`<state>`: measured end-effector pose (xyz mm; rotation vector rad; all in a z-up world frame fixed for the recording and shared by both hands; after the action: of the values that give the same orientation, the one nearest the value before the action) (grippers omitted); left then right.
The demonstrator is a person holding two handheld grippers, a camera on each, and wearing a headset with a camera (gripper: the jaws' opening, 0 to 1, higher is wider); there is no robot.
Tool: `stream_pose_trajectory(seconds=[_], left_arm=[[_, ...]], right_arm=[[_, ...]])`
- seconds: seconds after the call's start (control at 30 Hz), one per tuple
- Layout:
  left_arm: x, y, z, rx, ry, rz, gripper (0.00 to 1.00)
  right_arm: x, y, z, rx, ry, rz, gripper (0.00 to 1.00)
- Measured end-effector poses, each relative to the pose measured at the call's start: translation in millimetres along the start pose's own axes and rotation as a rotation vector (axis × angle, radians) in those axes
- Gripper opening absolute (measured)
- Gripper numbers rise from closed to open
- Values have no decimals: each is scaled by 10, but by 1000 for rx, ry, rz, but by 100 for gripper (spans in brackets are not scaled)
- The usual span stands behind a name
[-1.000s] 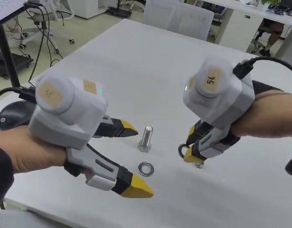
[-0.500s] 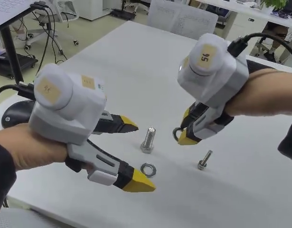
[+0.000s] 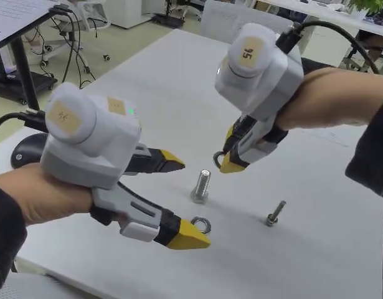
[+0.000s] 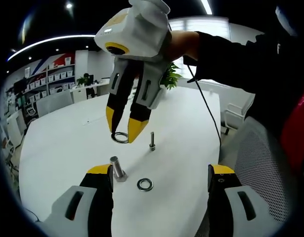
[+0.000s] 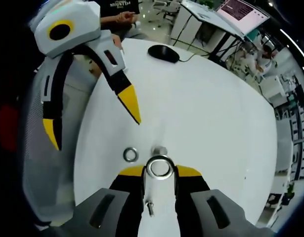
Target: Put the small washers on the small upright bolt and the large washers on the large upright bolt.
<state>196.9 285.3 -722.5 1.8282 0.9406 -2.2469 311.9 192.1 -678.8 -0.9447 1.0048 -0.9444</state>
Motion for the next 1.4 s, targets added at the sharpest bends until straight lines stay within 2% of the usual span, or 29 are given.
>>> stream_pose_trajectory(seconds=[0.4, 0.93, 1.4], left_arm=[[-4, -49, -25, -23, -16, 18, 78], [13, -67, -55, -37, -29, 16, 77], [8, -62, -57, -41, -28, 21, 77]], right_arm=[[-52, 187, 104, -36, -28, -11, 24], [-42, 420, 141, -82, -23, -27, 24], [-18, 490, 106, -91, -20, -36, 24]])
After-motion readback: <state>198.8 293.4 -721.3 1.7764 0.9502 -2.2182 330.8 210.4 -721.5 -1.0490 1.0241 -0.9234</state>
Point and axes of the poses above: the centre of the closed fingertips' face, and the gripper's own axes: y roughly forward along the fingers, z roughly to its right, x roughly out of its underside, the point moved 9 cm from there along -y, roughly backward along the fingers, and after that the axes turned 4 degrees about x, right-handed, at the moved point
